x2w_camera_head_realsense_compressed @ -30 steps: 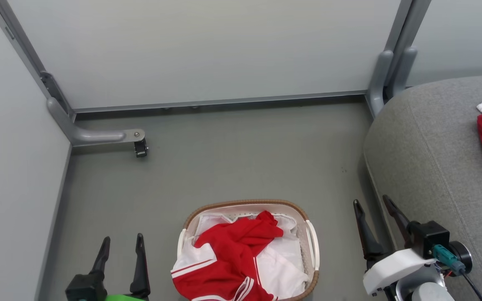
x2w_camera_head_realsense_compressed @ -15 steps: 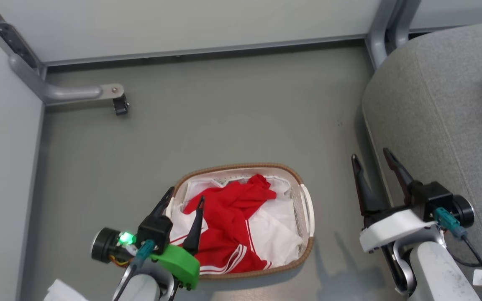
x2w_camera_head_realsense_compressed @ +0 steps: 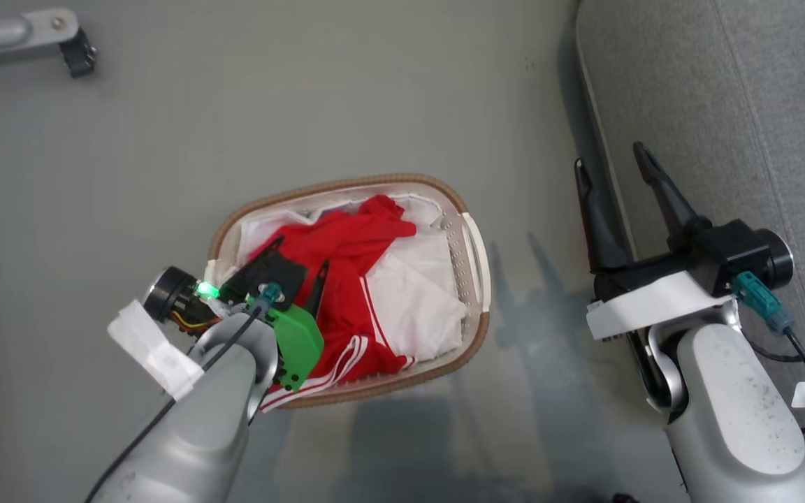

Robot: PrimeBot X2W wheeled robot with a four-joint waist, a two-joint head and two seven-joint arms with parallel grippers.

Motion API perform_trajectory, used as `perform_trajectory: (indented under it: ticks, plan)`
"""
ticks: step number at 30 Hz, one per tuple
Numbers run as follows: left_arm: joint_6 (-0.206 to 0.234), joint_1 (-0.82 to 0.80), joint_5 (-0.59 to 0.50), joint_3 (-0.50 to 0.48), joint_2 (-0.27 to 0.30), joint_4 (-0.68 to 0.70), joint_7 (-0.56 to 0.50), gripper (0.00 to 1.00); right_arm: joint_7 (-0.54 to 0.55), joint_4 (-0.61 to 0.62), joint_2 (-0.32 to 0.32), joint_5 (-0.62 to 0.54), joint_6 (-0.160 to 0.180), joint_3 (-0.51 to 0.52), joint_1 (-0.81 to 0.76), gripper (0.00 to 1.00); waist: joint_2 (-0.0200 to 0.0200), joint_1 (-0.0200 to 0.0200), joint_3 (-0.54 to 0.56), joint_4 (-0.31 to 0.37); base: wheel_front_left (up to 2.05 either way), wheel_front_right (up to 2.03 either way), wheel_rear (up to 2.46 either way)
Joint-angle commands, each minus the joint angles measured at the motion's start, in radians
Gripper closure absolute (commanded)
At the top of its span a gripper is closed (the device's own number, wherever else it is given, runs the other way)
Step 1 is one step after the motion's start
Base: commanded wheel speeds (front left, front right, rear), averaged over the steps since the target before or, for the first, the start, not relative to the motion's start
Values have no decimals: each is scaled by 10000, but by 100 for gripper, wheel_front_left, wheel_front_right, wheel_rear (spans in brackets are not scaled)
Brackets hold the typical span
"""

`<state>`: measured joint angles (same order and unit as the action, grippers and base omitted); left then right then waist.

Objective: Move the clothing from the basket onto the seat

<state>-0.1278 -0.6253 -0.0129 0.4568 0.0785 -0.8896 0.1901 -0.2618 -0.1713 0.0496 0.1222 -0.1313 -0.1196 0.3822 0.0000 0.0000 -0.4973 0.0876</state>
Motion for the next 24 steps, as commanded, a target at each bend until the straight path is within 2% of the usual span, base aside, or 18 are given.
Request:
perform_trajectory:
  ticks: [1, 11, 24]
  plan:
    - [-17, -463, -81, 22, 139, -304, -122, 0, -48, 90, 17, 84, 10, -62, 238, 0, 0, 0, -1803, 1066, 0, 0, 0]
    - [348, -2105, -306, 146, 456, -2348, -637, 0, -48, 403, 17, 578, 10, -428, 927, 0, 0, 0, -2971, 1529, 0, 0, 0]
    - [1086, -2984, -178, 162, 765, -3408, -850, 0, -48, 519, 20, 949, 10, -746, 1257, 0, 0, 0, -3483, 1797, 0, 0, 0]
